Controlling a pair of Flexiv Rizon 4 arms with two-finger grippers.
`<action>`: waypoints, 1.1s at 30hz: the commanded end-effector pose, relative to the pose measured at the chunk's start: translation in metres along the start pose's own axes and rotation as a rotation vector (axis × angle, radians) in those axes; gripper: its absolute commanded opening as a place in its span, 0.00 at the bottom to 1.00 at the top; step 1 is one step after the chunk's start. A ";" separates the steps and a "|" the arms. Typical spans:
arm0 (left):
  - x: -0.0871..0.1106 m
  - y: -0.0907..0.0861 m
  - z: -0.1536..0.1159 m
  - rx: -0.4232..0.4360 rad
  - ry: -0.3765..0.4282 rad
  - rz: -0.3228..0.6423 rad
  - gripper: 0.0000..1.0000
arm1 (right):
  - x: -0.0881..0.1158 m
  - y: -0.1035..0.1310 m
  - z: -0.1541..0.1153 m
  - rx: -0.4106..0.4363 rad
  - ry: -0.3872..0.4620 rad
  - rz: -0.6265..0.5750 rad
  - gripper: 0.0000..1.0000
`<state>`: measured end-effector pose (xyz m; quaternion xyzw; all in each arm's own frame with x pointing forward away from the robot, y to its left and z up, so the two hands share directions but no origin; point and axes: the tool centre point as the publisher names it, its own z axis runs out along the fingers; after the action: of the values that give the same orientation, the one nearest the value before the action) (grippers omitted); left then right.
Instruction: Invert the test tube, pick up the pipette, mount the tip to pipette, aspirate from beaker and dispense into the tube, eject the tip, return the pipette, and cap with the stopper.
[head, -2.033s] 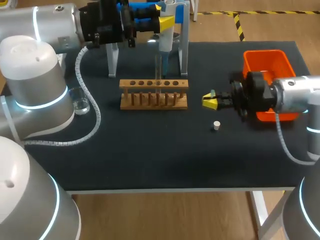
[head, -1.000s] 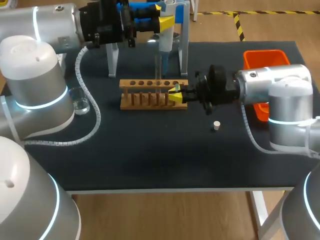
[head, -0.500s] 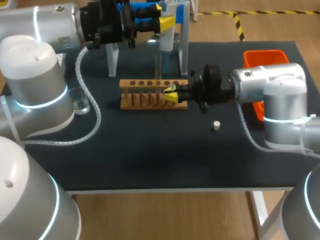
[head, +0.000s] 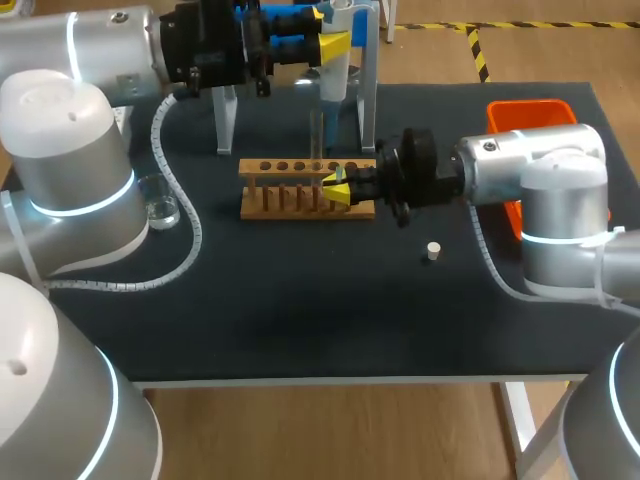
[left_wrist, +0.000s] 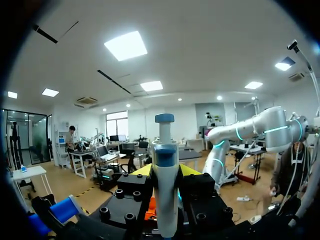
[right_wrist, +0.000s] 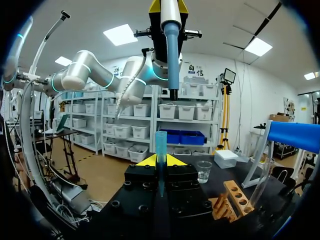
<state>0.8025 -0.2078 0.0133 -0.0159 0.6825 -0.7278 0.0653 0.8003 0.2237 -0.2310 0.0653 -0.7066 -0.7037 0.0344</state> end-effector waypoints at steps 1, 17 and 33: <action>0.000 0.000 -0.001 0.002 0.001 0.001 0.00 | -0.003 0.001 0.004 0.005 0.002 -0.002 0.00; 0.000 0.000 -0.001 0.002 0.001 0.001 0.00 | -0.009 0.009 0.008 -0.014 -0.007 -0.012 0.00; 0.000 0.000 -0.001 0.002 0.001 0.001 0.00 | -0.007 0.015 0.009 -0.014 -0.010 0.008 0.00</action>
<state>0.8025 -0.2077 0.0135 -0.0160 0.6828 -0.7275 0.0653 0.8066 0.2344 -0.2184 0.0597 -0.6999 -0.7109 0.0353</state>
